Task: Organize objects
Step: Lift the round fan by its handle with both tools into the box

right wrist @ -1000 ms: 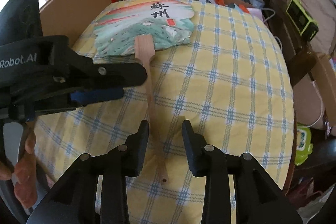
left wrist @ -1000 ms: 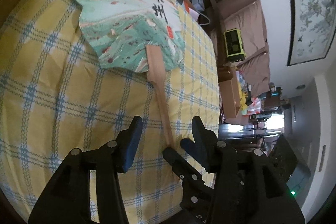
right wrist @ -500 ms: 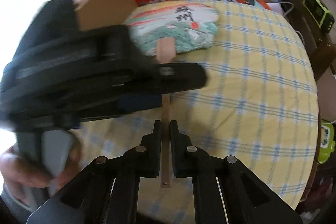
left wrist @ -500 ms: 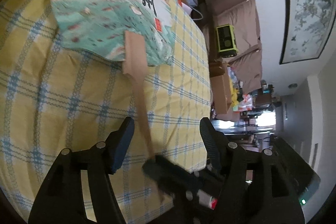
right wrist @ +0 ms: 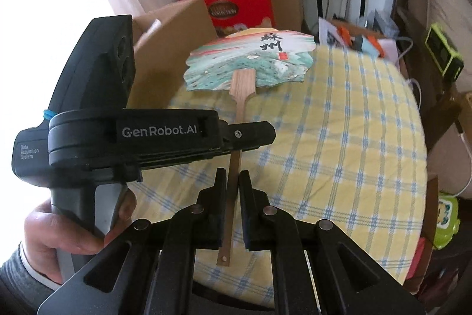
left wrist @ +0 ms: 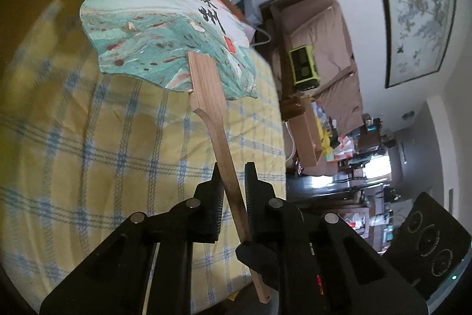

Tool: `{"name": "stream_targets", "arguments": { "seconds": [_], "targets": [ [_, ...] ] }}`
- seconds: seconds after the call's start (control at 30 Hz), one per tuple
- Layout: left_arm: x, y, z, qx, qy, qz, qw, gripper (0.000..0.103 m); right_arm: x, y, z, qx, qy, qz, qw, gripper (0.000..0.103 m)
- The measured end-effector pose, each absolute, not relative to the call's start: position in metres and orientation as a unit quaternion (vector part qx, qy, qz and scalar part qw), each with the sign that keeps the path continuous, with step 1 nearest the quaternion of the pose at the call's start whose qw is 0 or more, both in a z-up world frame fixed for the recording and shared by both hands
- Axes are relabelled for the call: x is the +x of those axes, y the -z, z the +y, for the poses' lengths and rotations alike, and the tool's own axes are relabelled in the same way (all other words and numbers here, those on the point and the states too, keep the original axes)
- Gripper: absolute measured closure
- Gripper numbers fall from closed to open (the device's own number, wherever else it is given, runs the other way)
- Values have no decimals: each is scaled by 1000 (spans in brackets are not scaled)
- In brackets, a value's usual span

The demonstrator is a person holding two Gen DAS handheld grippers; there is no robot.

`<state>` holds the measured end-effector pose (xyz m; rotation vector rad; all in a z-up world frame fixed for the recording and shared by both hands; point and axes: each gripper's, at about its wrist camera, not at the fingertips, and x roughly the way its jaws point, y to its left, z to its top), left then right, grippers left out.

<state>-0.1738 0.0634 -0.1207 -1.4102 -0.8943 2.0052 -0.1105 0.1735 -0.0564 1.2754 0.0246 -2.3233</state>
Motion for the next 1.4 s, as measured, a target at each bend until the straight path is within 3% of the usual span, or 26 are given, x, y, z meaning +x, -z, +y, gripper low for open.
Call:
{"name": "stream_targets", "arguments": {
  "seconds": [0.4,0.7,1.13,1.4],
  "targets": [
    [-151,46,38,-468,-786,-294,277,92,-81,0,146,412,872,8,265,95],
    [-142,19,-28,-450,-809,-285,249,92,-74,-19,81,398,863,13,310,95],
    [-145,31,-144,-460,-825,-261,199,92,-83,1,-29,408,839,13,361,94],
    [-160,55,-174,-488,-808,-258,205,92,-96,29,-58,425,834,9,352,93]
  ]
}}
